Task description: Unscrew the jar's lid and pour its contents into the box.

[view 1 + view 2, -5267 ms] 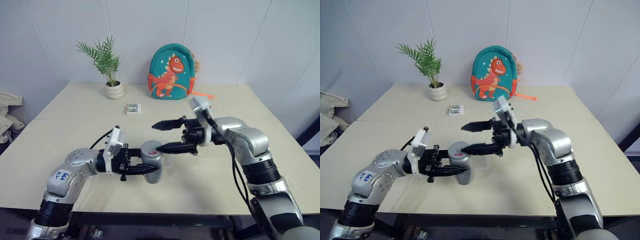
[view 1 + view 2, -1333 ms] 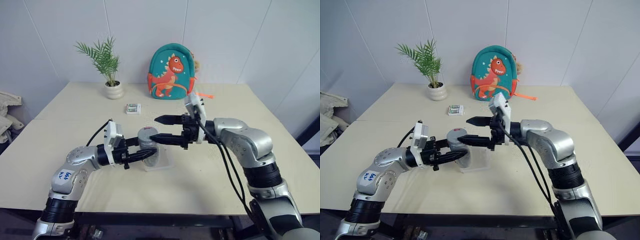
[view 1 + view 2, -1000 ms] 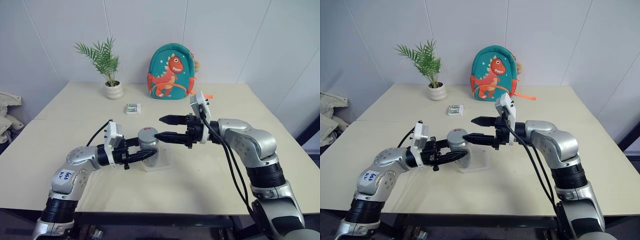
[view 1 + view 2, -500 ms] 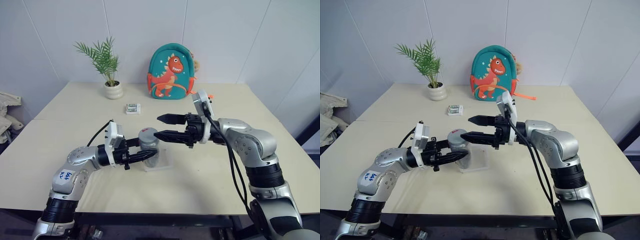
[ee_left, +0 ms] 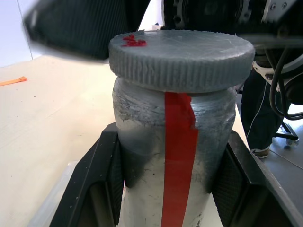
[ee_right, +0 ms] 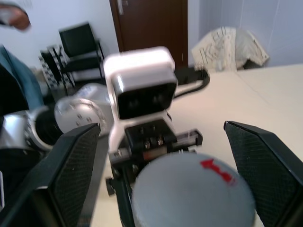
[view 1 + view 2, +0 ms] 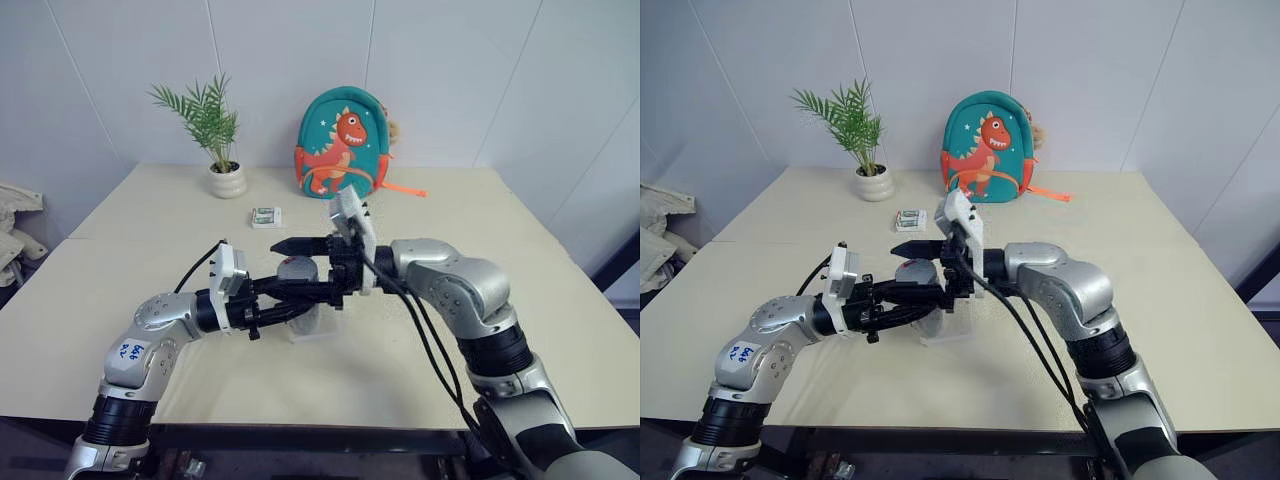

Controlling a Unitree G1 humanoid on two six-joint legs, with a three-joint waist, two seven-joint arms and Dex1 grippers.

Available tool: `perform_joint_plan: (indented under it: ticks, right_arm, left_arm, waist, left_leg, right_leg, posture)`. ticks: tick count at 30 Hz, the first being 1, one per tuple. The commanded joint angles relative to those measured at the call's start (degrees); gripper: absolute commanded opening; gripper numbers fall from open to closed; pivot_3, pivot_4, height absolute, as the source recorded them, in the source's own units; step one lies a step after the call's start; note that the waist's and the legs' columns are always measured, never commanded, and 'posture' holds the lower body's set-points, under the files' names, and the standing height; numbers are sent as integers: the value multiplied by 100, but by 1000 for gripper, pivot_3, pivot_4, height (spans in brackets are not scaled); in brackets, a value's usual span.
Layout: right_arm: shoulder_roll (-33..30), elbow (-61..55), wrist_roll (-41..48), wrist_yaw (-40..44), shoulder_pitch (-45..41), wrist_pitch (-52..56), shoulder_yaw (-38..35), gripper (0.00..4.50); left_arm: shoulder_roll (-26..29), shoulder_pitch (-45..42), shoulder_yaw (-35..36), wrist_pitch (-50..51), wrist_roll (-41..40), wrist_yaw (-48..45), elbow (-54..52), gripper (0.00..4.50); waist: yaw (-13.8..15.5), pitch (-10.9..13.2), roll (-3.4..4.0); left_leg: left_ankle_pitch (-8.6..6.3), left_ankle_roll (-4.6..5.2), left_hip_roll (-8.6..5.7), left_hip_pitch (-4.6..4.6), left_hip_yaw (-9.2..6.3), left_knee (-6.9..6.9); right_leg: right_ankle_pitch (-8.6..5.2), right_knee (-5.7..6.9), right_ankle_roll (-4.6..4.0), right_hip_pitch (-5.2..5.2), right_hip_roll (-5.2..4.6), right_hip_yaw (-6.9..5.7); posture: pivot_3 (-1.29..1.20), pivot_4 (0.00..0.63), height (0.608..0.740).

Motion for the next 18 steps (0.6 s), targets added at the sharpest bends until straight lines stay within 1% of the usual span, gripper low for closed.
perform_joint_plan:
  ticks: [1,7,18]
  right_arm:
    - [61,-18,-144,-17,-76,-241,-19,4412]
    - [16,149,-225,41,-103,-346,-117,4412]
    - [-243,29,11,263,28,-184,-406,4412]
  left_arm:
    - [11,-55,95,-58,-102,-1,-129,2064]
    - [9,-60,94,-64,-101,-5,-120,2064]
    - [-1,-74,83,-71,-99,-10,-115,2064]
  waist:
    - [0,0,0]
    - [-1,0,0]
    - [-2,0,0]
  left_leg:
    - [0,0,0,0,0,0]
    - [0,0,0,0,0,0]
    - [0,0,0,0,0,0]
  right_leg:
    - [0,0,0,0,0,0]
    - [0,0,0,0,0,0]
    - [0,0,0,0,0,0]
  posture:
    - [0,150,740]
    - [0,150,740]
    - [0,150,740]
